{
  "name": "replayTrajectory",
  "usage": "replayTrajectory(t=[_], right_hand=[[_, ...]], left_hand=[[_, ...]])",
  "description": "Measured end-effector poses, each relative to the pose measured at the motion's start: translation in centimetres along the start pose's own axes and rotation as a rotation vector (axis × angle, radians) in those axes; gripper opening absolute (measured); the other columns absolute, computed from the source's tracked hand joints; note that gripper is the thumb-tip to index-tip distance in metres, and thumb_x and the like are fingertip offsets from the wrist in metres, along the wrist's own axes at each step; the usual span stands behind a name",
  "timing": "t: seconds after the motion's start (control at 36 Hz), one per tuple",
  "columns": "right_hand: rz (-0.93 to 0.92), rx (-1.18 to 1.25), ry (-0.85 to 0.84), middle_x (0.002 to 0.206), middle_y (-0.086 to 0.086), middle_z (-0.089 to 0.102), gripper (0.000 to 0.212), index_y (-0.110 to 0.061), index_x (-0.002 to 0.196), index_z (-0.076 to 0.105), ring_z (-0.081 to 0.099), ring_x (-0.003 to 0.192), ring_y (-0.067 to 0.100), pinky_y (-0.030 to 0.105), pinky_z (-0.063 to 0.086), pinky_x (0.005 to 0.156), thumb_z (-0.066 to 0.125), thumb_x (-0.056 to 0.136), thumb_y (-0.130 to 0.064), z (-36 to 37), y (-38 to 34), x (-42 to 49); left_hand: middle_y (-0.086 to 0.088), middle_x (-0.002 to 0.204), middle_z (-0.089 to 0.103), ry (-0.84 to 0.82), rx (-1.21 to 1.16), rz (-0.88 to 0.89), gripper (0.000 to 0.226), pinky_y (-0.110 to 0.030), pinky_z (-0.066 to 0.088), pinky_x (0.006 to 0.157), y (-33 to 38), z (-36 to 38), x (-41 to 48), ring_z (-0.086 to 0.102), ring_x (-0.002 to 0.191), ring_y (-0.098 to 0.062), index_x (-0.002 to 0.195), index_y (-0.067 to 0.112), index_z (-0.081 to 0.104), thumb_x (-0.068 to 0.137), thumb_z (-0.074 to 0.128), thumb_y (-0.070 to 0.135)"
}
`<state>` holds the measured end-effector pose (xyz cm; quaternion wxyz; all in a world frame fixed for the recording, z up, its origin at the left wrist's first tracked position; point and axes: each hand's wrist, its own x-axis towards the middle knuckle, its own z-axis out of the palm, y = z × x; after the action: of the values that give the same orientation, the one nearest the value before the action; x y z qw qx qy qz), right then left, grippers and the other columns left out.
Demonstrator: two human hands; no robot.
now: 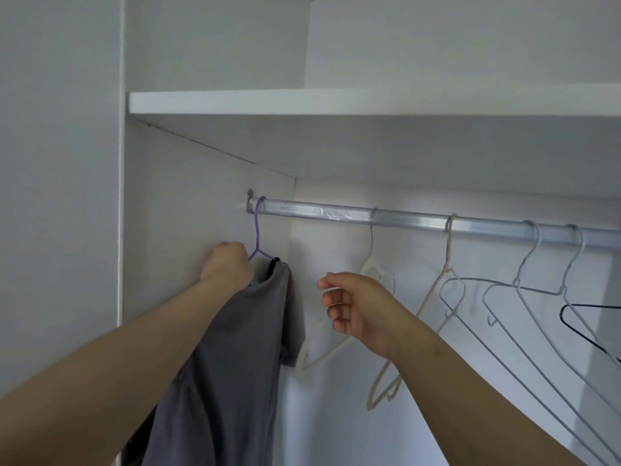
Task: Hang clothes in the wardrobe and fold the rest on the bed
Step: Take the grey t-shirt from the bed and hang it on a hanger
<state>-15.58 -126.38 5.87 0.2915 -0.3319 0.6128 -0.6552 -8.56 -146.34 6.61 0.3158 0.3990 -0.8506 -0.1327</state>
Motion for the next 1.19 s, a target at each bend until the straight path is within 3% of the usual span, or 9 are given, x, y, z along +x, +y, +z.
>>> replayTrajectory(t=[0.08,0.19,0.31,0.39,0.56,0.67,0.81,0.92,1.19], right_hand=[[0.005,0.016,0.015,0.053,-0.002,0.054,0.018,-0.012,0.079,0.061,0.045,0.048,0.01,0.019,0.038,0.048,0.052,0.093,-0.02,-0.7,0.2,-1.7],[0.026,0.034,0.052,0.052,-0.001,0.053,0.019,-0.011,0.077,0.06,0.043,0.049,0.011,0.021,0.036,0.051,0.051,0.092,-0.016,-1.8,0.8,-5.2],[0.057,0.05,0.075,0.052,0.0,0.053,0.017,-0.01,0.077,0.06,0.042,0.05,0.012,0.022,0.035,0.051,0.052,0.091,-0.015,-3.2,2.0,-9.7],[0.093,0.083,0.104,0.052,-0.001,0.053,0.018,-0.011,0.077,0.06,0.042,0.05,0.012,0.022,0.034,0.051,0.051,0.092,-0.017,-4.5,3.1,-13.1],[0.159,0.091,0.179,0.055,0.0,0.054,0.018,-0.01,0.078,0.061,0.043,0.051,0.012,0.022,0.036,0.051,0.052,0.092,-0.019,-7.0,7.0,-20.4],[0.243,0.084,0.249,0.058,0.001,0.055,0.017,-0.009,0.081,0.062,0.044,0.051,0.013,0.022,0.038,0.051,0.052,0.092,-0.019,-8.6,10.5,-25.3],[0.353,0.081,0.366,0.059,0.001,0.056,0.017,-0.009,0.082,0.063,0.045,0.05,0.013,0.023,0.038,0.052,0.053,0.092,-0.018,-10.1,14.5,-31.4],[0.395,0.188,0.525,0.06,0.003,0.055,0.018,-0.008,0.08,0.063,0.044,0.051,0.013,0.022,0.038,0.052,0.052,0.092,-0.017,-10.9,17.4,-36.1],[0.559,0.399,0.999,0.06,0.004,0.053,0.015,-0.009,0.078,0.06,0.04,0.048,0.014,0.022,0.033,0.048,0.053,0.091,-0.014,-9.8,23.8,-47.4]], left_hand=[[-0.018,0.127,0.044,0.07,0.03,0.102,0.031,-0.043,0.042,0.098,1.1,-0.9,-2.3,0.046,0.114,-0.035,0.119,0.002,0.057,0.091,0.045,0.005],[-0.018,0.116,0.053,0.156,-0.08,0.255,0.026,-0.037,0.044,0.086,3.6,-2.7,-6.6,0.053,0.104,-0.035,0.113,0.006,0.063,0.092,0.048,0.011],[-0.007,0.099,0.064,0.153,-0.26,0.33,0.019,-0.025,0.039,0.072,6.7,-3.9,-12.4,0.055,0.084,-0.02,0.102,0.013,0.065,0.092,0.05,0.017],[-0.003,0.09,0.066,0.107,-0.328,0.382,0.016,-0.028,0.044,0.073,8.3,-3.1,-17.6,0.058,0.082,-0.019,0.095,0.014,0.067,0.091,0.052,0.017],[0.001,0.084,0.066,-0.145,-0.444,0.32,0.011,-0.029,0.05,0.081,9.4,0.2,-26.8,0.063,0.082,-0.017,0.092,0.017,0.065,0.09,0.055,0.018],[0.005,0.087,0.066,-0.307,-0.524,0.226,0.009,-0.029,0.052,0.08,9.8,2.7,-32.5,0.065,0.084,-0.015,0.085,0.029,0.059,0.09,0.055,0.023],[0.002,0.091,0.066,-0.545,-0.589,0.155,0.01,-0.029,0.053,0.08,10.5,5.4,-39.4,0.064,0.084,-0.014,0.092,0.022,0.062,0.092,0.052,0.021],[0.005,0.087,0.065,-0.717,-0.64,0.11,0.01,-0.028,0.052,0.078,10.9,7.3,-44.3,0.063,0.071,-0.008,0.091,0.019,0.063,0.091,0.052,0.019],[0.002,0.085,0.065,-1.153,-0.657,0.129,0.016,-0.021,0.051,0.071,10.9,10.7,-53.3,0.064,0.07,-0.006,0.08,0.025,0.062,0.091,0.053,0.016]])
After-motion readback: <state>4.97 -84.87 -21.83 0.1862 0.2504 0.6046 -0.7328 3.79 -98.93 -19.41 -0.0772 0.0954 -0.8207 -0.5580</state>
